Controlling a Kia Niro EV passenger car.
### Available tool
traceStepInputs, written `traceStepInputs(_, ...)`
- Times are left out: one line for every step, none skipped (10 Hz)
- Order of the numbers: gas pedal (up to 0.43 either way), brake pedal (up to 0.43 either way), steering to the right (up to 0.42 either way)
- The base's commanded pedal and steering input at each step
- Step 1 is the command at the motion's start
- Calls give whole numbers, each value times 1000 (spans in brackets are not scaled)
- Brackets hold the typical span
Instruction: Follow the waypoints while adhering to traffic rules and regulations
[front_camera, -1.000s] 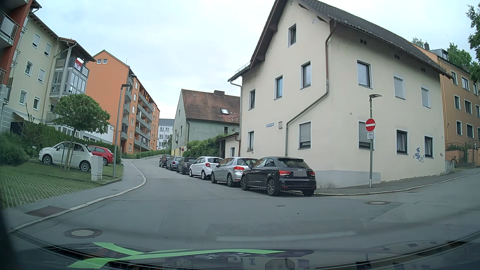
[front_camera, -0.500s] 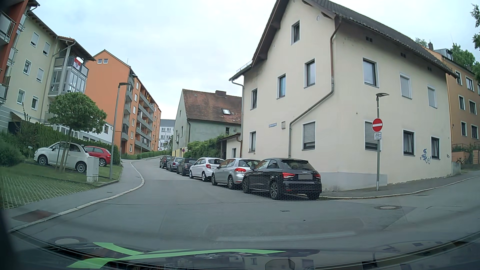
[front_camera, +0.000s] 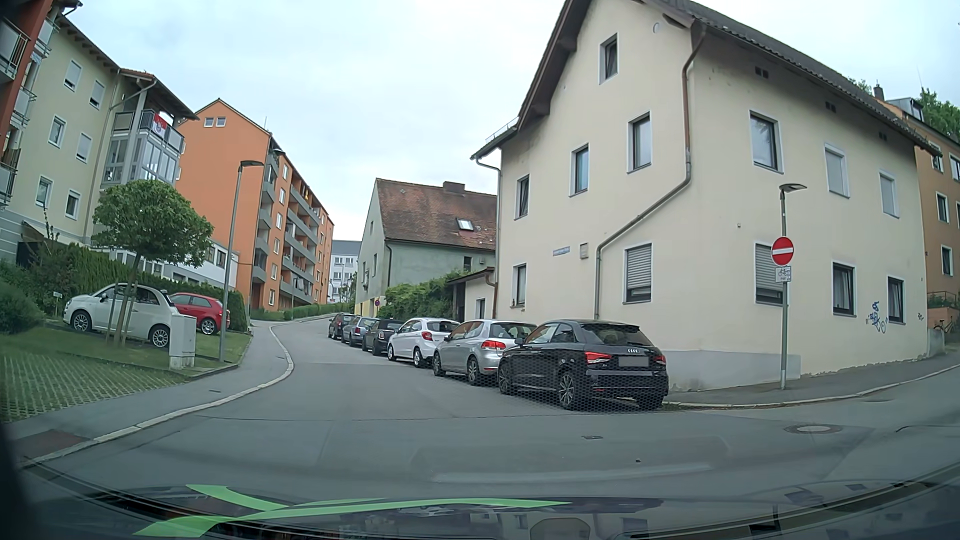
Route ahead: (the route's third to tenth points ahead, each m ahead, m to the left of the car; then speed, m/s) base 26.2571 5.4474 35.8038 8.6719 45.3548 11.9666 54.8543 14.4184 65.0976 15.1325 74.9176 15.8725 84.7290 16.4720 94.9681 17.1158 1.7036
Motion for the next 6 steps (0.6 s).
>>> traceStepInputs(197, 104, -140)
traceStepInputs(197, 104, -146)
traceStepInputs(197, 110, -155)
traceStepInputs(197, 104, -163)
traceStepInputs(197, 110, -167)
traceStepInputs(189, 104, -173)
